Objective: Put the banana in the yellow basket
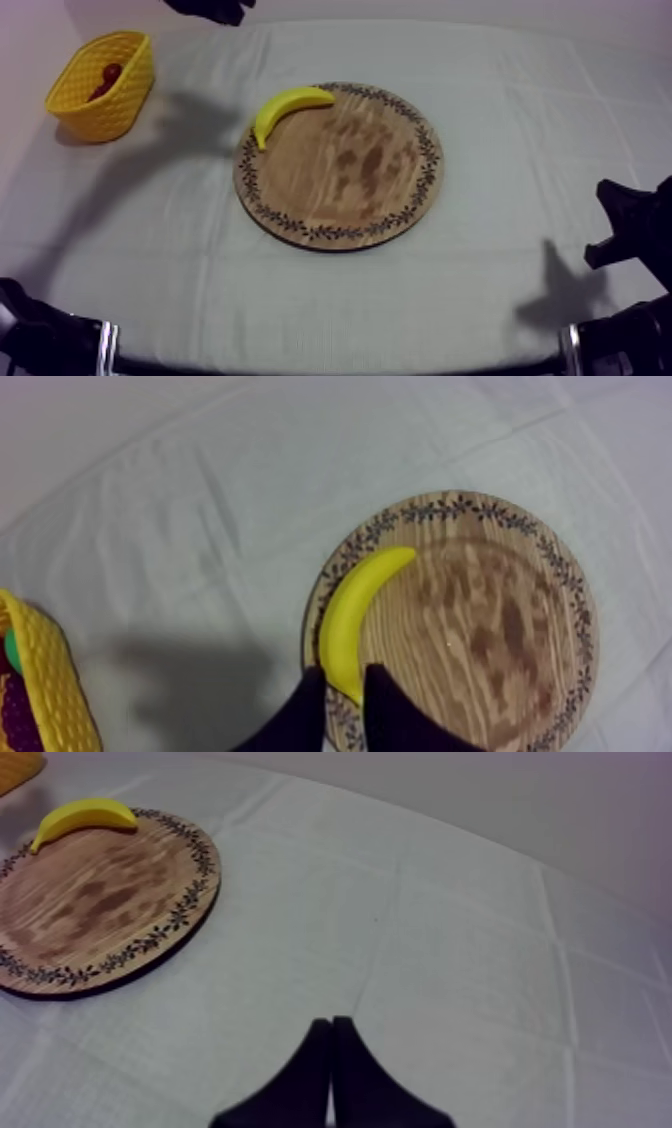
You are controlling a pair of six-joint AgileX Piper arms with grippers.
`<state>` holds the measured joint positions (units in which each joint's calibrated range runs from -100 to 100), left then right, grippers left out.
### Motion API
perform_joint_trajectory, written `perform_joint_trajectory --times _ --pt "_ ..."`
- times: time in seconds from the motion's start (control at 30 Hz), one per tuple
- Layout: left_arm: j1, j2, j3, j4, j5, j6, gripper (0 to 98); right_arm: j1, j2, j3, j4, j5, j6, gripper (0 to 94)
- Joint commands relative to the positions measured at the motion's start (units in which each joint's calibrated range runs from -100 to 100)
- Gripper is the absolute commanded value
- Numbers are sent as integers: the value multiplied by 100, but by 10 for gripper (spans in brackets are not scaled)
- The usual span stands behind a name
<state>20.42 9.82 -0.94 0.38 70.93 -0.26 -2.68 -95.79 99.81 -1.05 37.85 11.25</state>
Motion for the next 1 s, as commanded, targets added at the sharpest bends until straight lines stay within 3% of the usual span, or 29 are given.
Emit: perform_joint_trajectory --times 0.0,0.17,0.3,0.97 --pt "17 196 -146 5 40 -5 342 0 3 -3 0 -3 1 2" --pt "27 485 -426 21 323 -3 658 0 3 -3 0 -3 1 2" --pt "31 756 -716 28 554 3 786 0 3 -3 0 -3 1 2" --pt "63 2496 -1120 128 452 -70 844 0 3 -3 0 -3 1 2"
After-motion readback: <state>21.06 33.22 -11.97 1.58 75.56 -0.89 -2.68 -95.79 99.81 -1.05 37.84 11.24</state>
